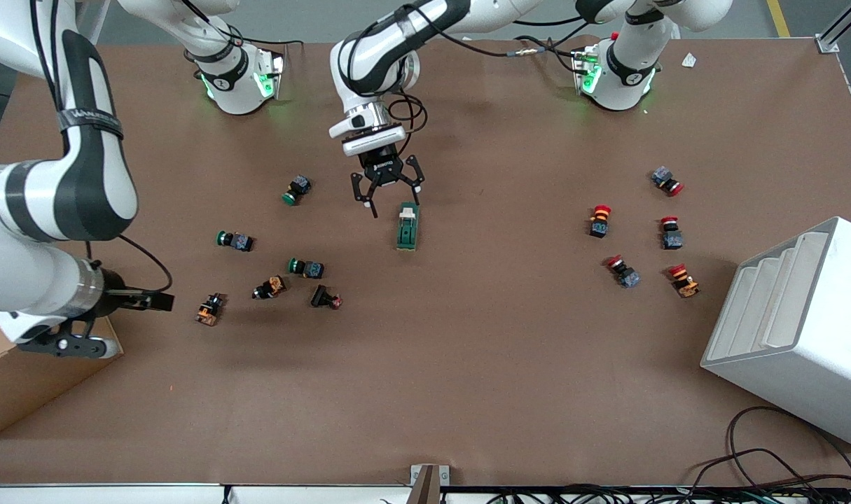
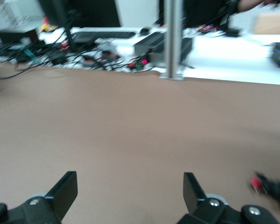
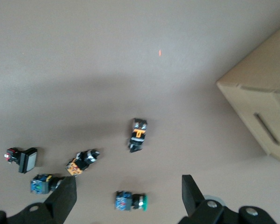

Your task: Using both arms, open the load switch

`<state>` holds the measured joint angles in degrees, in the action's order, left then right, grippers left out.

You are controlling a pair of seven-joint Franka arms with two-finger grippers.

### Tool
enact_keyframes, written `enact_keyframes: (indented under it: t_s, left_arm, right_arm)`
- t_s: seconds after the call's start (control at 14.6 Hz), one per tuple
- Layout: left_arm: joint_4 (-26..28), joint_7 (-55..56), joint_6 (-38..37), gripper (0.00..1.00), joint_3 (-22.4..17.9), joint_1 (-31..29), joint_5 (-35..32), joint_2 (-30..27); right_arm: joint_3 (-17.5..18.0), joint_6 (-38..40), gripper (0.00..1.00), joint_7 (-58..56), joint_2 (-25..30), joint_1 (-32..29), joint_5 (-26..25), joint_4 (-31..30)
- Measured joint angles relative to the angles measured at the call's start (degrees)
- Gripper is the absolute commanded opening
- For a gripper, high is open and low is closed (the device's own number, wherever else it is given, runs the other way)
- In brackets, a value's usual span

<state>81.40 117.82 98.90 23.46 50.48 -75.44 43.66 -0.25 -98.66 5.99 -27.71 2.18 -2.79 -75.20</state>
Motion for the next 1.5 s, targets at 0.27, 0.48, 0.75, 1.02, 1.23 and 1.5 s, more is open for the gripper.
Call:
enact_keyframes:
  t_s: [0.27, 0.48, 0.75, 1.02, 1.23, 1.5]
  left_arm:
    - [-3.53, -10.42, 0.05, 1.00, -0.07, -8.91, 17.70, -8.04]
    - [-3.67, -18.35, 0.05, 1.00, -0.09, -17.40, 28.72, -15.84]
    - [-4.36, -32.93, 0.14, 1.00, -0.26, -31.03, 41.23, -22.59]
    - [-6.26, -51.80, 0.87, 1.00, -0.22, -43.64, 47.48, -23.61]
    - [-6.89, -67.09, 1.26, 1.00, -0.20, -51.09, 51.93, -24.13]
    - [-7.35, -86.49, 1.02, 1.00, -1.21, -60.45, 63.76, -27.45]
  right_arm:
    - [0.05, 0.12, 1.00, -5.87, 2.47, -2.59, -0.08, -0.13]
    - [0.11, 0.23, 1.00, -6.65, 3.57, -2.96, -0.08, -1.00]
    - [0.17, 0.23, 1.00, -6.66, 5.15, -3.27, -0.08, -2.69]
    - [0.20, 0.20, 1.00, -6.68, 8.90, -3.50, -0.08, -6.23]
    - [0.23, 0.20, 1.00, -6.68, 10.84, -3.57, -0.08, -7.70]
    - [0.24, 0.04, 1.00, -6.68, 11.10, -3.90, -0.08, -8.20]
